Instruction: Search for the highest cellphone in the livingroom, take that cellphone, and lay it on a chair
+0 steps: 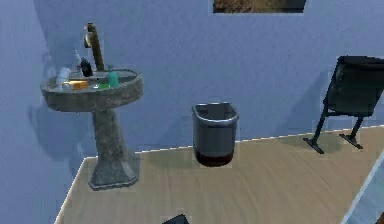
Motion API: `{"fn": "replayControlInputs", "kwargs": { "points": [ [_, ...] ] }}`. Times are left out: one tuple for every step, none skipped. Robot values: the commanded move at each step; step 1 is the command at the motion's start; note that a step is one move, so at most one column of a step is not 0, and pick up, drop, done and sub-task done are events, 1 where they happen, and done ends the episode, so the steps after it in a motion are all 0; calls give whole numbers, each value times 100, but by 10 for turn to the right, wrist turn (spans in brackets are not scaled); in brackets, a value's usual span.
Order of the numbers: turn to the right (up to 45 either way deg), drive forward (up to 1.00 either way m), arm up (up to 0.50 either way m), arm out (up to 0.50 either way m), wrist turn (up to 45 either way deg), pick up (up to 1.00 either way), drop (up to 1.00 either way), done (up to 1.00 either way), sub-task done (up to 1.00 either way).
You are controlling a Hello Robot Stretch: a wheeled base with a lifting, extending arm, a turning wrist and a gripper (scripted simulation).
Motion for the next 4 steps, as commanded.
{"fn": "replayControlInputs", "kwargs": {
  "points": [
    [0, 35, 0, 0, 0, 0, 0, 0, 0],
    [-270, 0, 0, 0, 0, 0, 0, 0, 0],
    [0, 35, 0, 0, 0, 0, 0, 0, 0],
    [450, 0, 0, 0, 0, 0, 0, 0, 0]
  ]
}}
